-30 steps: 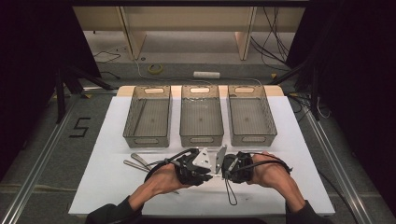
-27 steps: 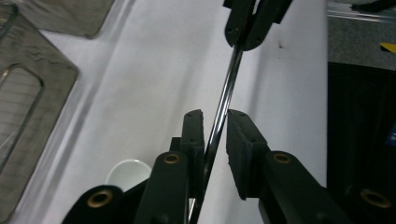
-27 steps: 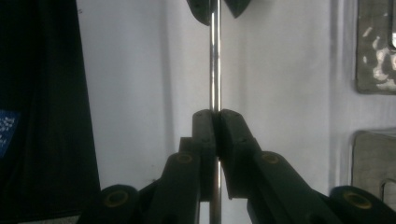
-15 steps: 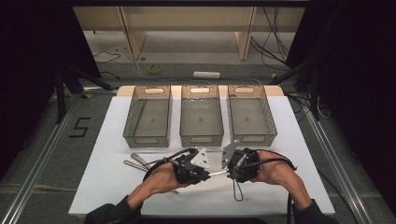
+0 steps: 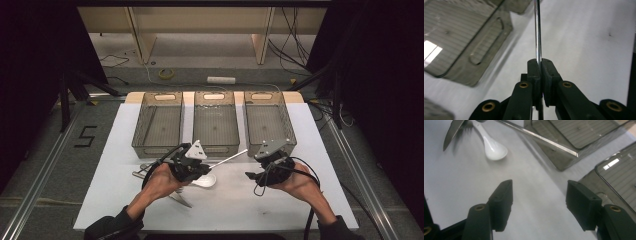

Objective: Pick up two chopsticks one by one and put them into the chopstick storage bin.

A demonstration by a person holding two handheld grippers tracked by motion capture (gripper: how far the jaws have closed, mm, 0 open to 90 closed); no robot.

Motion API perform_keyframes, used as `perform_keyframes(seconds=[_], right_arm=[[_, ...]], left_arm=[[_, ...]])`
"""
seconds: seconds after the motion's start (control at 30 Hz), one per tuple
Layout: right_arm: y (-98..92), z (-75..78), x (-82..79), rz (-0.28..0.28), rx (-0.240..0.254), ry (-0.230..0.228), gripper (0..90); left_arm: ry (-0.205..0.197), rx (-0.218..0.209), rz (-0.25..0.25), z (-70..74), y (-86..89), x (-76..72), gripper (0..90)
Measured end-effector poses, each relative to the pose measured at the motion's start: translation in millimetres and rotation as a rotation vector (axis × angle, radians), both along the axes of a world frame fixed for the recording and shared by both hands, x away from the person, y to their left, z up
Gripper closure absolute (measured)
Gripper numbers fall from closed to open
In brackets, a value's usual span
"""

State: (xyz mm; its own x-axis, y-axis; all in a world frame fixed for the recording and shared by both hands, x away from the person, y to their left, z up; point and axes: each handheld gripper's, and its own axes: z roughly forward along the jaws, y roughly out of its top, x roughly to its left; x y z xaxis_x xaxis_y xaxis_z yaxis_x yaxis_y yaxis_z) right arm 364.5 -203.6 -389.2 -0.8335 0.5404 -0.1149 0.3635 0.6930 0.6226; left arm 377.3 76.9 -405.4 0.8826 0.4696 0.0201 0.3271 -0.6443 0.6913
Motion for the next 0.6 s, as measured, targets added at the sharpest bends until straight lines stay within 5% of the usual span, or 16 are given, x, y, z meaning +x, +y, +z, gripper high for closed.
perform_keyframes(seconds=[0.3,0.6], right_arm=[[-18.3,-19.7,-11.3,-0.105,0.175,-0.038,34.9],[-24.8,-32.5,-24.9,-0.129,0.263,-0.028,32.5]], left_arm=[[-0.004,-0.056,0.11,7.6,24.8,12.4,85.5],[-0.016,-0.119,0.217,16.1,50.4,22.9,85.4]])
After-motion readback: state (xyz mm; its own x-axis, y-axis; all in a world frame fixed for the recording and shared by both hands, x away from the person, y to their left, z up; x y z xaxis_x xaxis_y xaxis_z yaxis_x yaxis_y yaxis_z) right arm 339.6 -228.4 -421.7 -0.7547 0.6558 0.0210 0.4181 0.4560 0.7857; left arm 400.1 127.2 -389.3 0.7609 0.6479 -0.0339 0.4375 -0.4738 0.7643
